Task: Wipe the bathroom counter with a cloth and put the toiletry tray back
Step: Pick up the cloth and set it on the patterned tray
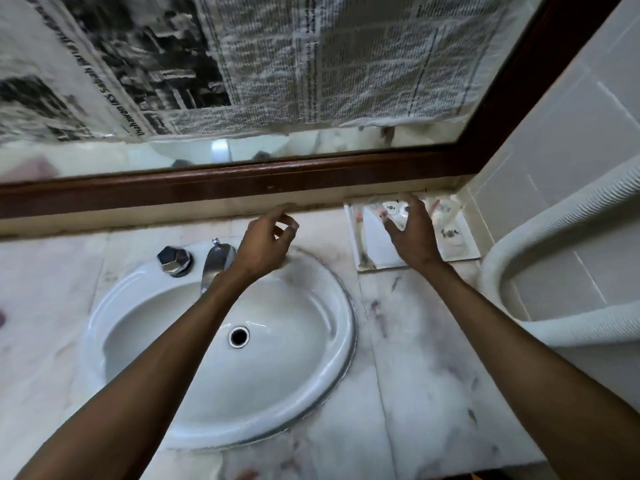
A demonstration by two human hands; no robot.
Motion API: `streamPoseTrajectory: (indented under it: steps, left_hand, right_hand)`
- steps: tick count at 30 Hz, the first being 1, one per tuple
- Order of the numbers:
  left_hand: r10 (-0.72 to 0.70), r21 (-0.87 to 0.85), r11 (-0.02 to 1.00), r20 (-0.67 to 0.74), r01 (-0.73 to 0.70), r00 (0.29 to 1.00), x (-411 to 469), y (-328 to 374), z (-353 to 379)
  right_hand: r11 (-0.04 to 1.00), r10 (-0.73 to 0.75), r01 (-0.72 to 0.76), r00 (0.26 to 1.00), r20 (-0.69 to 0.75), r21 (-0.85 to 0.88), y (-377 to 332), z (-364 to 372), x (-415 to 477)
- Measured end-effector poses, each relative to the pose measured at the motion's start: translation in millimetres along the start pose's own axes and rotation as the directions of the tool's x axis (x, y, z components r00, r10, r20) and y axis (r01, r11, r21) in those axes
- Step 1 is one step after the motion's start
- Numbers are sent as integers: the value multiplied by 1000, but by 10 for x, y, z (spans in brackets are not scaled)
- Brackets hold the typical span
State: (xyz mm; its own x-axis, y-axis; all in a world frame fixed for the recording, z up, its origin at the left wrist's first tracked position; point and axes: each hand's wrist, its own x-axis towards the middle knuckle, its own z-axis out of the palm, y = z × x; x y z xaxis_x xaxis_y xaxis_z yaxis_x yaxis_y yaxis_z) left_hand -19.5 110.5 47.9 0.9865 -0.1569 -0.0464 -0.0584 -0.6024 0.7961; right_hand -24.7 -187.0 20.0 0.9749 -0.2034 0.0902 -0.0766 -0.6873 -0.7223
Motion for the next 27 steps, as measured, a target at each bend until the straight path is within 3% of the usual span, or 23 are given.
streamPoseTrajectory:
  steps: [9,16,19,27]
  left_hand:
    - [-57,14,998,-207,61,977,-1228,-1066,-1644]
    - [-170,41,982,-248,186,954,-2302,-2006,-2821]
    - [-196,54,975,-265,218,944,-2631,-2314,-3193]
    - [-279,51,947,-352,316,894,-2874,-3118,-3801]
  right_hand:
    - [947,-272,244,955,120,208,-1891,1353,-547]
    - [945,-296,254,933,206,209,-3061,2530,-1430]
    - [927,-318,241,911,262,286,-3466,2963,-1789]
    - [937,-342,259,808,479,233,-3941,3787,-2086]
